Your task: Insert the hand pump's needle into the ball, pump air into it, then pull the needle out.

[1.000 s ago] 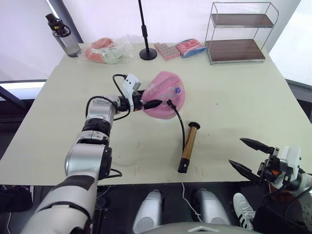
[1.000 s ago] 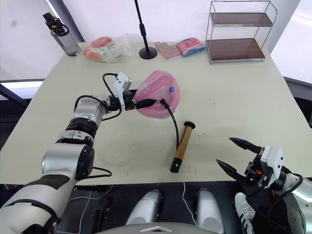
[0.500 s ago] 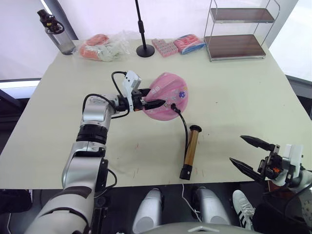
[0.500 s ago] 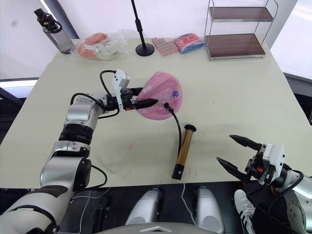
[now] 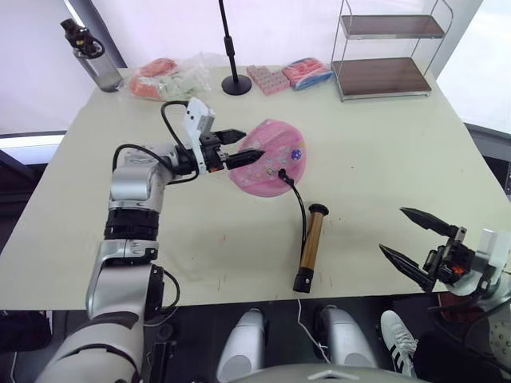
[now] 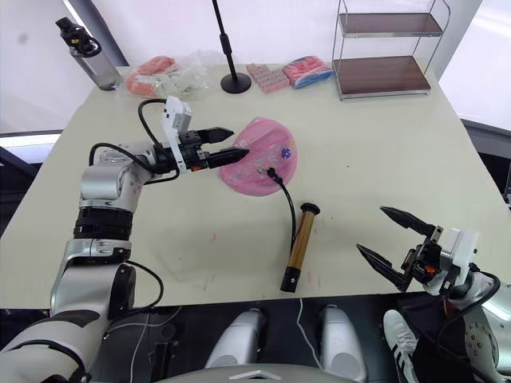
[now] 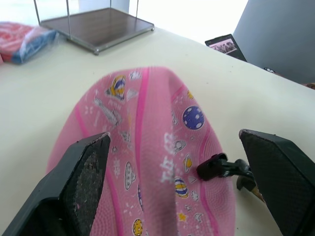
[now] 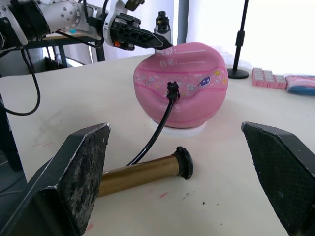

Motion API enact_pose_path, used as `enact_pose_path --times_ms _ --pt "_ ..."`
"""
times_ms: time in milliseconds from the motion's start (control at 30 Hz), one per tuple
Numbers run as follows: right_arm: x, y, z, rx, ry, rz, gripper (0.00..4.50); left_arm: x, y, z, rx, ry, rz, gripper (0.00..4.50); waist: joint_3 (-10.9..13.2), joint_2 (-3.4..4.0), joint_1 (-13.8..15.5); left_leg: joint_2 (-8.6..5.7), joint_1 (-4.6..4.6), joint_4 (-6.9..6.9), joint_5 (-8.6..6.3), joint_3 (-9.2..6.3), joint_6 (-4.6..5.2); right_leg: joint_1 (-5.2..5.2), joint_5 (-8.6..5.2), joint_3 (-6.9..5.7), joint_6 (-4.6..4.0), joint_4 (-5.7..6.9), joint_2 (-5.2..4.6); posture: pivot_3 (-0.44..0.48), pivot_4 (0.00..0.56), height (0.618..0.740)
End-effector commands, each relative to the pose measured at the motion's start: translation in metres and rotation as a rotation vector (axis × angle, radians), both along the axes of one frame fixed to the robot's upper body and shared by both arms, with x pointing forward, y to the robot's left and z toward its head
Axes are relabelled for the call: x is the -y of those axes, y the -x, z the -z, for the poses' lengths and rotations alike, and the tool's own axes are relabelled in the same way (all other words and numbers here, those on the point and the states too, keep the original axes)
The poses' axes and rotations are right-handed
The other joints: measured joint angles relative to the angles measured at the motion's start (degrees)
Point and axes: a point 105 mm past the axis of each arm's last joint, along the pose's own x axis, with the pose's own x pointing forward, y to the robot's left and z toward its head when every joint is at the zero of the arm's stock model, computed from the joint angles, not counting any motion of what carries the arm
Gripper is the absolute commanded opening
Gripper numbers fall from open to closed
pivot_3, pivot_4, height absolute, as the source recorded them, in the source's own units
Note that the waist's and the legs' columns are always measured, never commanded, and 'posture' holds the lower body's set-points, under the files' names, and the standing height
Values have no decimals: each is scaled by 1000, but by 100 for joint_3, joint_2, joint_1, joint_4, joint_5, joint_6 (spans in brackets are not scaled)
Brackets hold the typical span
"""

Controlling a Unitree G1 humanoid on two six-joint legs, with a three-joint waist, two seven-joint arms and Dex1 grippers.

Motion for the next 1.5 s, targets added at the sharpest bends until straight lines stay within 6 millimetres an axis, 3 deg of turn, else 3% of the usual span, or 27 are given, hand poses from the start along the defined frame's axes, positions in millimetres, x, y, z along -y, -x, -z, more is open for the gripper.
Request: enact_pose_path --times_ms 33,167,300,533,800,1000,1100,1267,1500 --pt "2 3 -17 92 -14 2 4500 -3 15 -20 47 26 22 4448 0 0 -11 0 3 3 0 4 0 0 0 6 0 5 0 0 150 731" --pt "2 5 -22 115 -24 -11 4500 0 45 -19 3 18 69 4448 1 1 -19 2 6 28 -13 11 22 0 1 17 -1 22 3 0 150 731" --pt "2 6 -25 126 -28 -28 4500 4 81 -2 -93 -28 87 4448 1 4 -32 3 11 49 -22 30 36 2 3 41 -2 38 2 0 150 731" --pt "7 5 -22 109 6 -69 4500 28 111 38 -270 -78 26 4448 1 4 28 1 11 69 -24 34 40 6 17 46 -6 40 2 0 150 731" --pt "6 7 -14 67 49 -152 4500 79 128 81 -446 -117 5 4448 0 5 6 0 16 92 -23 41 41 13 33 60 -8 57 7 0 150 731" --pt "6 19 3 8 100 -212 4500 100 126 109 -546 -129 -70 4448 -1 6 37 0 31 98 -23 71 41 10 32 95 -9 93 10 0 150 731" --pt "9 20 4 6 107 -210 4500 107 118 119 -563 -154 -132 4448 -1 6 35 -3 28 129 -25 75 43 10 33 100 -8 102 10 0 150 731" --pt "13 23 8 -12 129 -215 4500 121 121 140 -616 -209 -146 4448 -2 7 9 -4 23 147 -27 91 48 13 42 117 4 113 11 0 150 731" --pt "17 25 10 -25 150 -219 4500 136 120 146 -618 -236 -151 4448 -2 8 15 -5 21 156 -30 95 53 11 44 122 6 115 12 0 150 731"
